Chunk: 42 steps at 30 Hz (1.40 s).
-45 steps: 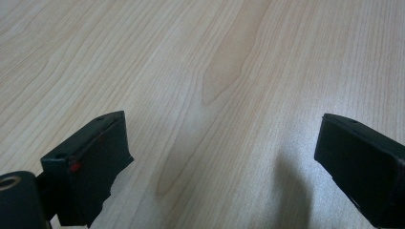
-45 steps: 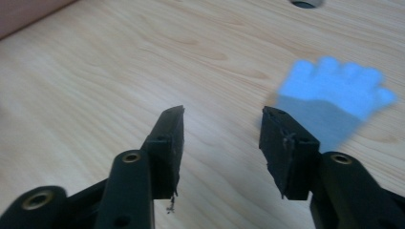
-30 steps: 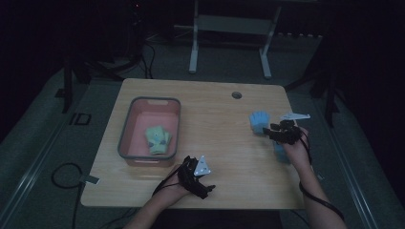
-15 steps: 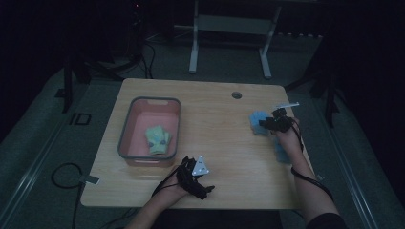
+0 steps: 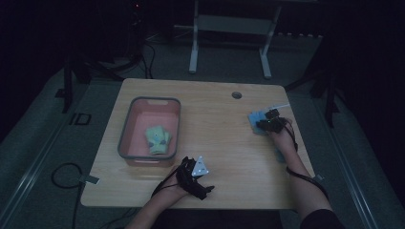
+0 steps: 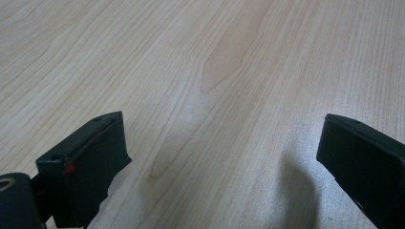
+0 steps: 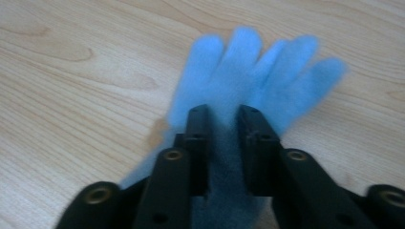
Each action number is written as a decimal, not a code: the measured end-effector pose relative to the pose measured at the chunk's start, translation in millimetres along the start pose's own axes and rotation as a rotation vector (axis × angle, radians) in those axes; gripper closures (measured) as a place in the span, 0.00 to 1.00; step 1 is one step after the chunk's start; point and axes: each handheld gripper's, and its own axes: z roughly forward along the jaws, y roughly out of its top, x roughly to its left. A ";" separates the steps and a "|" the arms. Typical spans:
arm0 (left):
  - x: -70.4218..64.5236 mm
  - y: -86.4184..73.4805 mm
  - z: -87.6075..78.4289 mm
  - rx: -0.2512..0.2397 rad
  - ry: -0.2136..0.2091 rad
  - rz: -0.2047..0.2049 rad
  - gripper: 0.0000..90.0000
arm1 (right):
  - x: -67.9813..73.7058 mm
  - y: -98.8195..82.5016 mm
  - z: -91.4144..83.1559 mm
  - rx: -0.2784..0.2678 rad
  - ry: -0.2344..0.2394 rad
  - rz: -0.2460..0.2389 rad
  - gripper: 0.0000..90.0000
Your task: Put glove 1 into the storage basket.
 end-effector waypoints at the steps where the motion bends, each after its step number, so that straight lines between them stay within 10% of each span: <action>1: 0.0 0.0 0.0 -0.001 -0.001 0.000 0.04 | 1.1 0.8 0.0 0.007 0.001 0.004 0.87; 12: 0.1 -0.1 -0.1 -0.004 0.002 0.002 0.04 | 15.3 8.5 -12.4 0.041 0.009 0.035 0.93; 31: -0.5 0.4 -1.0 -0.009 0.005 0.008 0.04 | 111.7 6.8 -95.4 -0.091 0.023 -0.029 0.93; 42: 0.1 -0.1 -1.9 -0.009 0.009 0.008 0.04 | 147.6 -4.1 -109.0 -0.104 0.057 -0.045 0.93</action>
